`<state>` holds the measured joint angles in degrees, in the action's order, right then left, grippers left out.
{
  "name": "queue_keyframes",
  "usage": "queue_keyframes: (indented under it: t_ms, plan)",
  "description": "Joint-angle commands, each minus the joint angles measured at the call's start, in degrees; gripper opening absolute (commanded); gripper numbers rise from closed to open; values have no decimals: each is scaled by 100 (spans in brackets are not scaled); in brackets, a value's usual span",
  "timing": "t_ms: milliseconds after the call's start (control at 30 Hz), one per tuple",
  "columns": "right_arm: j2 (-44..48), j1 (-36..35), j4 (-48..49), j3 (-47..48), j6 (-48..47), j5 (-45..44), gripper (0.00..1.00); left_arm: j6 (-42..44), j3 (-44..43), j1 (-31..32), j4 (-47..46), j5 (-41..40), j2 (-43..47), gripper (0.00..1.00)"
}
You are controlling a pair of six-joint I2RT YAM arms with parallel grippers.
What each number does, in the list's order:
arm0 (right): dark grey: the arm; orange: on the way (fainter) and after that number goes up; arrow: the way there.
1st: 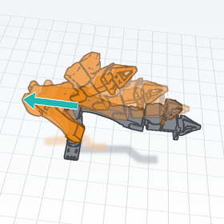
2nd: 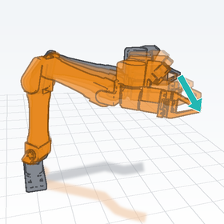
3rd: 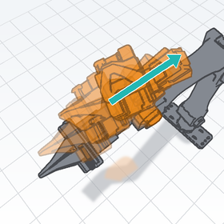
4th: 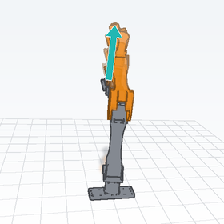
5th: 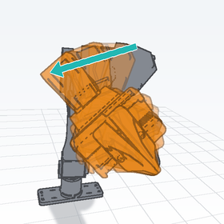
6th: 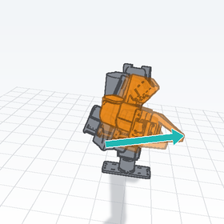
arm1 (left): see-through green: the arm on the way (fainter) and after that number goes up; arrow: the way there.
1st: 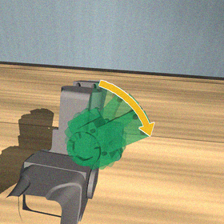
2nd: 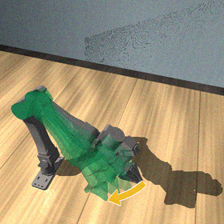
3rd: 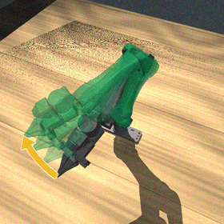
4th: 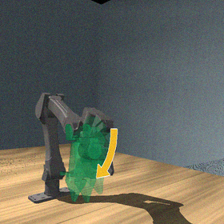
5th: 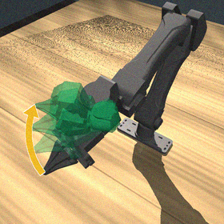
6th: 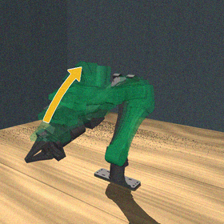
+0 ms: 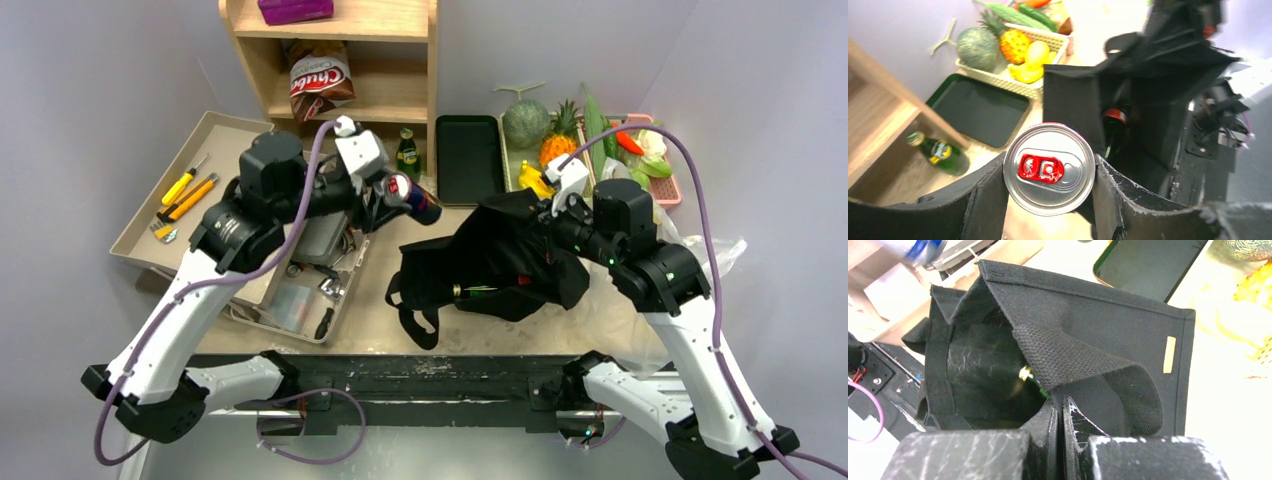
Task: Untie the knot of the grocery bags and take out the mixed food
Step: Place the bottle on the shelf.
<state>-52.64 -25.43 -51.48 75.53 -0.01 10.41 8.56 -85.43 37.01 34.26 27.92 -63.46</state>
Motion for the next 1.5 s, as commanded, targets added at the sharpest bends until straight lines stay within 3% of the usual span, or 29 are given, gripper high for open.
queue_keyframes:
  t_ms: [0,333,667,1467]
  plan:
    - [362,20,-455,-53,-225,-306,0,-99,-611,-488,-185,202,-454,0]
    - [601,21,-867,65,-525,-119,0,560,-675,-643,-1017,-1277,-2328,0]
    - [562,24,-978,144,-743,-8,0,1038,-1537,-793,-1653,-2374,-4241,0]
    - [528,89,-951,117,-780,-44,0,1040,-1198,-1596,-2582,-2918,-4796,0]
